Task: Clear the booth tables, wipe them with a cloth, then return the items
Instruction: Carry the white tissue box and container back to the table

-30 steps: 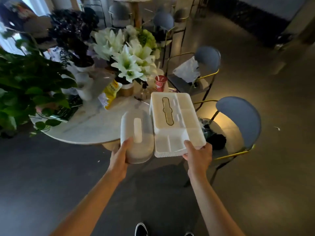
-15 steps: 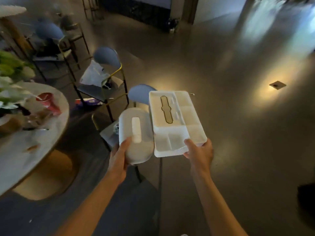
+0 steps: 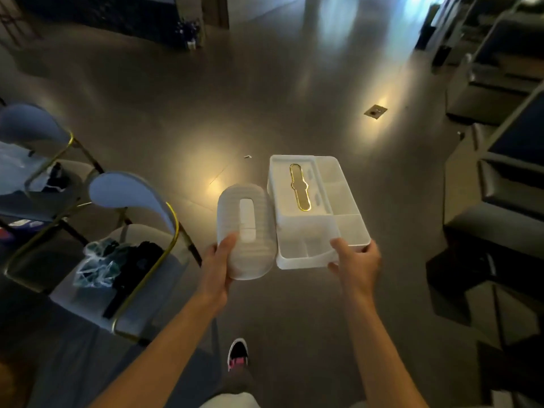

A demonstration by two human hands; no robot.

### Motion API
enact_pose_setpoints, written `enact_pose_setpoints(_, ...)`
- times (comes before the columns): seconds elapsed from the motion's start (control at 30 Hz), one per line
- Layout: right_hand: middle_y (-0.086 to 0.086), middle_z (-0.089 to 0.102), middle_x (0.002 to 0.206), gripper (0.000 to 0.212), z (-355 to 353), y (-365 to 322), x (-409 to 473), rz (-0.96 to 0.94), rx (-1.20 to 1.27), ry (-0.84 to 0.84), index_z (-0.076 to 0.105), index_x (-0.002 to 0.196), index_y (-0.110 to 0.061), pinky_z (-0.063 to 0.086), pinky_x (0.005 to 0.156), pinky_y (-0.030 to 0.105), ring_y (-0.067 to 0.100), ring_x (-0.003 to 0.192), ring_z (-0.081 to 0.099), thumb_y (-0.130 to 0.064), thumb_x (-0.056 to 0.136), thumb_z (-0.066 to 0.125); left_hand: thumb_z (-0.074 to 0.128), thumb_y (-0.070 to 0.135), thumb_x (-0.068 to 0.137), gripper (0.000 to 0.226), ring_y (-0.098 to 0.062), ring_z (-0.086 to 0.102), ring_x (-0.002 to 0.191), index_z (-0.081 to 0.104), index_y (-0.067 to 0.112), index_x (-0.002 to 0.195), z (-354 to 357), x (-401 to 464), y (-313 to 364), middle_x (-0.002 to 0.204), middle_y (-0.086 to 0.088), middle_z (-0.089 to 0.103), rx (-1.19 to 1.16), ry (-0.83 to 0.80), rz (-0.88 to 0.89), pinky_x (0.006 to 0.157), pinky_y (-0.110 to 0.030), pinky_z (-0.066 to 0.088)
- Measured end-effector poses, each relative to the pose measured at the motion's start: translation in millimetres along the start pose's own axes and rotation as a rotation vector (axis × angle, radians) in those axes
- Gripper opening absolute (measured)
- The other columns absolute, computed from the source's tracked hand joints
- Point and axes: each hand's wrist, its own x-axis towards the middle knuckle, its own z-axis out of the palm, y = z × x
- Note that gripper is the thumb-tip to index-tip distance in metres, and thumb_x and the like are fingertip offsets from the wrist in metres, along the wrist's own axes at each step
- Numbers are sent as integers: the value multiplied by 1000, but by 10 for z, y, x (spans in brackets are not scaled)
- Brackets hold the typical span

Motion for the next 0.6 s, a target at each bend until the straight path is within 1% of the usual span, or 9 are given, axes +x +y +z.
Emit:
enact_pose_setpoints(0.07,-3,60,104,48,-53,-24,273,11,19,51,53,115,-24,63,72,43,22,95,63,-21,77,83,78,58,58,90,-27,71,104,59,9,130,294,243,-25,121,-13,70,17,-44,-3,72,-39,59)
enact_pose_setpoints(0.13,-8,59,98,44,-94,-66,623,11,30,103,54,111,-23,63,68,40,21,90,64,-19,78,82,78,58,59,90,-30,70,107,58,7,131,637,547,-52,122,-16,70,29,-111,-22,78,-44,61)
enact_pose_setpoints(0.2,-10,59,96,41,-104,-125,1021,7,44,146,55,109,-24,62,65,37,20,87,63,-18,78,81,78,57,59,92,-33,69,109,56,5,132,1005,904,-53,124,-18,69,45,-161,-37,84,-50,60)
enact_pose_setpoints(0.27,-11,58,96,39,-74,-200,1447,-3,50,182,54,108,-25,61,64,35,20,84,62,-18,80,80,78,56,59,92,-34,69,109,56,5,132,1400,1296,-32,123,-18,69,58,-207,-44,86,-54,60)
enact_pose_setpoints(0.43,-8,58,102,44,110,-519,2544,-20,71,270,50,115,-26,60,65,32,20,89,62,-20,83,79,80,56,62,92,-33,70,109,55,5,134,2395,2321,202,124,-17,69,101,-350,-56,87,-56,59)
enact_pose_setpoints(0.5,-5,57,107,46,199,-697,2995,-15,63,310,49,118,-28,61,67,32,19,92,61,-22,83,78,83,60,64,95,-35,69,111,54,6,136,2783,2731,339,126,-18,68,144,-404,-51,88,-59,57)
enact_pose_setpoints(0.6,-6,57,108,47,304,-919,3528,-19,92,352,49,118,-28,62,68,34,19,94,62,-22,82,79,85,65,61,100,-36,68,113,53,6,136,3292,3207,546,129,-18,66,178,-459,-41,89,-61,57)
